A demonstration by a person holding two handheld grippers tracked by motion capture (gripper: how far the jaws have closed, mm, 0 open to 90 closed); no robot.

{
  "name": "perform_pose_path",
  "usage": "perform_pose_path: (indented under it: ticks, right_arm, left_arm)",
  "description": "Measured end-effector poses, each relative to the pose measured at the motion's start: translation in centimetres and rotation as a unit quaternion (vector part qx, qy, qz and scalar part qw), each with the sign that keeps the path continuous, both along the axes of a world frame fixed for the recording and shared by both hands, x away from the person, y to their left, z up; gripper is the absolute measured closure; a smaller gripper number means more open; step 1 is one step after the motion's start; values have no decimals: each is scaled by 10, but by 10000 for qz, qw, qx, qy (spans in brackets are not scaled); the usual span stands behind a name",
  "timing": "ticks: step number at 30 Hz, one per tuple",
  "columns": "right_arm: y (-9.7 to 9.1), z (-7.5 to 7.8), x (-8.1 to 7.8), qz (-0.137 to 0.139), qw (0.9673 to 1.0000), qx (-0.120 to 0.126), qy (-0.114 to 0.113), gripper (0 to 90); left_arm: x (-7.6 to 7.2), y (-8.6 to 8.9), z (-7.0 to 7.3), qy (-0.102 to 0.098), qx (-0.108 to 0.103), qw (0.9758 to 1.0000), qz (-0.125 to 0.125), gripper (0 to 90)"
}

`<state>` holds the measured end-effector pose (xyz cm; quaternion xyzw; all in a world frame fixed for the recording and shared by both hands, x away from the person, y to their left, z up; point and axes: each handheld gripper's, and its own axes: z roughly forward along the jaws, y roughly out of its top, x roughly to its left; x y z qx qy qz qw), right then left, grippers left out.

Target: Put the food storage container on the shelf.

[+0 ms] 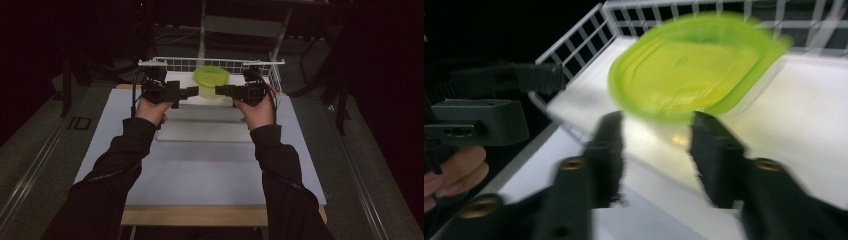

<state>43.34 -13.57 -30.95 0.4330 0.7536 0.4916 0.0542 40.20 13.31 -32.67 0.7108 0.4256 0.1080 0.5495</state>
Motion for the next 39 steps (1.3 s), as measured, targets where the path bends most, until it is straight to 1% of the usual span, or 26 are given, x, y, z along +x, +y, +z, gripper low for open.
perform_pose_path:
  ticks: [2,3,4,5,6,7,9,11,12,17,20,22,24,25,27,28,30,32,33,35,36,37,38,39]
  right_arm:
    - [3,-7,-2,24,9999,-93,76,793]
    - [5,-10,-2,18,9998,-152,113,833]
    - [7,-14,-2,-22,9998,-202,89,868]
    - [8,-17,-2,-47,9998,-201,80,891]
    - [9,-19,-1,-96,9997,-217,67,891]
    - [9,-21,1,-158,9996,-231,53,892]
    - [9,-25,6,-240,9994,-243,81,891]
    - [8,-27,11,-332,9991,-241,101,888]
    - [8,-28,12,-355,9991,-225,114,878]
    - [4,-30,19,-498,9985,-215,94,850]
    - [3,-31,20,-510,9984,-219,80,829]
    - [2,-31,18,-518,9984,-230,88,817]
    - [0,-31,15,-469,9987,-175,83,779]
    - [0,-30,11,-425,9989,-184,64,756]
    - [-1,-29,3,-324,9994,-143,-9,674]
    - [-1,-29,0,-264,9996,-128,-48,634]
    - [-1,-26,-12,-169,9993,-201,-249,510]
    - [-2,-25,-22,-46,9989,-204,-420,444]
    - [-3,-26,-27,-1,9986,-192,-484,382]
    - [-6,-28,-38,109,9982,-104,-572,352]
    - [-8,-30,-44,171,9980,-94,-599,313]
    - [-10,-33,-49,272,9975,-80,-648,282]
    - [-11,-37,-54,320,9971,-90,-689,275]
    - [-11,-37,-54,320,9971,-90,-689,275]
  left_arm:
    - [-8,-1,-7,-72,110,9999,-59,148]
    - [-14,-1,-12,-188,113,9997,-87,148]
    - [-19,-1,-17,-264,144,9995,-110,148]
    - [-23,-1,-23,-339,126,9993,-120,148]
    - [-27,-1,-29,-377,101,9991,-134,148]
    - [-29,-1,-34,-355,118,9992,-169,147]
    - [-34,0,-44,-331,35,9992,-208,147]
    - [-37,0,-50,-314,-13,9992,-229,147]
    - [-39,0,-53,-337,-36,9991,-255,147]
    - [-45,-1,-57,-419,-31,9987,-296,147]
    - [-48,-2,-58,-455,-10,9984,-343,147]
    - [-50,-2,-58,-466,-57,9981,-388,147]
    - [-51,-2,-59,-468,-74,9980,-412,133]
    - [-54,-1,-60,-489,-71,9977,-470,125]
    - [-57,0,-61,-518,-39,9974,-509,121]
    - [-59,0,-62,-511,-41,9973,-525,104]
    - [-62,0,-63,-481,-100,9970,-593,69]
    - [-67,1,-64,-547,-139,9962,-667,57]
    - [-69,2,-65,-588,-153,9957,-697,46]
    - [-74,3,-66,-654,-192,9946,-787,45]
    - [-77,3,-66,-663,-249,9942,-804,45]
    - [-80,3,-67,-676,-244,9939,-841,45]
    - [-86,2,-69,-740,-265,9927,-910,45]
    - [-86,2,-69,-740,-265,9927,-910,45]
